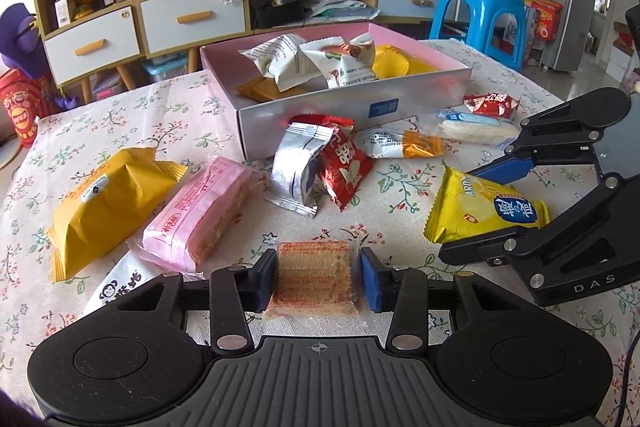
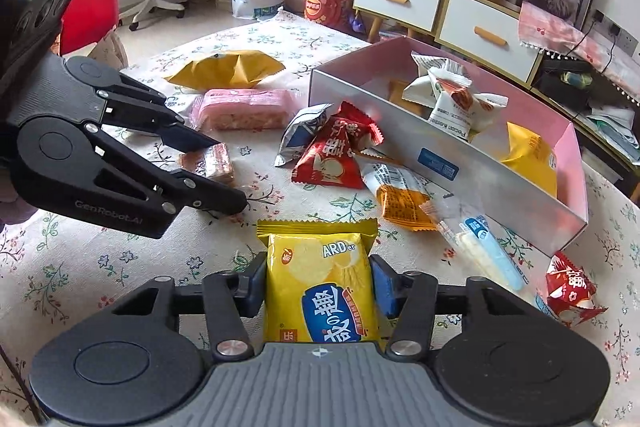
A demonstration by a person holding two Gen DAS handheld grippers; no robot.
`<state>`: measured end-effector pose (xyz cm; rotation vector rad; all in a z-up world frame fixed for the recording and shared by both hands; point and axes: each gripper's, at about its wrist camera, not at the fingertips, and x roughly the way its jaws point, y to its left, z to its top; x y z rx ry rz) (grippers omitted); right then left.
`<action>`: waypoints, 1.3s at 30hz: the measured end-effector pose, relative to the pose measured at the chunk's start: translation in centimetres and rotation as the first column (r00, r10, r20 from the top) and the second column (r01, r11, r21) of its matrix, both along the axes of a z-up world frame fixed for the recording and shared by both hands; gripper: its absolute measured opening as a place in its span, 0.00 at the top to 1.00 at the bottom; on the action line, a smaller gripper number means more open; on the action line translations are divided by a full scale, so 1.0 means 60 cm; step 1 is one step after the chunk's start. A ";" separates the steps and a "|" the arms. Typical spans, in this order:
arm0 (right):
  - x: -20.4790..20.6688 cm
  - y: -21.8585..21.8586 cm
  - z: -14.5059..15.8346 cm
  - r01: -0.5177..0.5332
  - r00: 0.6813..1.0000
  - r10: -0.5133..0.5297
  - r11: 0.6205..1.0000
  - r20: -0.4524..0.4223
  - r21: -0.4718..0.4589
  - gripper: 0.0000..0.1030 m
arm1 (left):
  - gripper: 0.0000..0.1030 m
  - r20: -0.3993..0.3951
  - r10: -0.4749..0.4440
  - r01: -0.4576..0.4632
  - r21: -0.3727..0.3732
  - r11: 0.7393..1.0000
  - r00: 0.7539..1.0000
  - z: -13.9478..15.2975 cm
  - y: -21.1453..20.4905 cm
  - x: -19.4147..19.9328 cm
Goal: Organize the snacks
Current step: 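Grasp the wafer cake with the left tool while the right tool grasps the yellow chip bag, then carry the wafer cake and chip bag into the pink box, opening both tools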
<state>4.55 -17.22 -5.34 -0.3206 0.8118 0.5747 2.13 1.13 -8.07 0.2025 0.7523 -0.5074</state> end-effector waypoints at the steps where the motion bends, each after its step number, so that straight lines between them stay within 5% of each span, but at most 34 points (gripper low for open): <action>1: 0.001 -0.001 0.001 0.003 1.000 -0.003 1.000 -0.007 0.004 0.61 | 0.61 -0.005 0.004 -0.004 0.001 1.000 1.000 0.001 0.000 0.001; 26: 0.047 -0.048 0.088 0.135 0.988 -0.144 0.979 0.051 0.155 0.62 | 0.62 -0.005 0.088 -0.088 -0.132 0.987 0.996 0.088 0.011 0.048; 39: 0.130 -0.103 0.108 0.356 0.924 -0.376 0.911 0.064 0.209 0.62 | 0.62 0.022 0.170 -0.165 -0.152 0.975 0.985 0.106 -0.034 0.123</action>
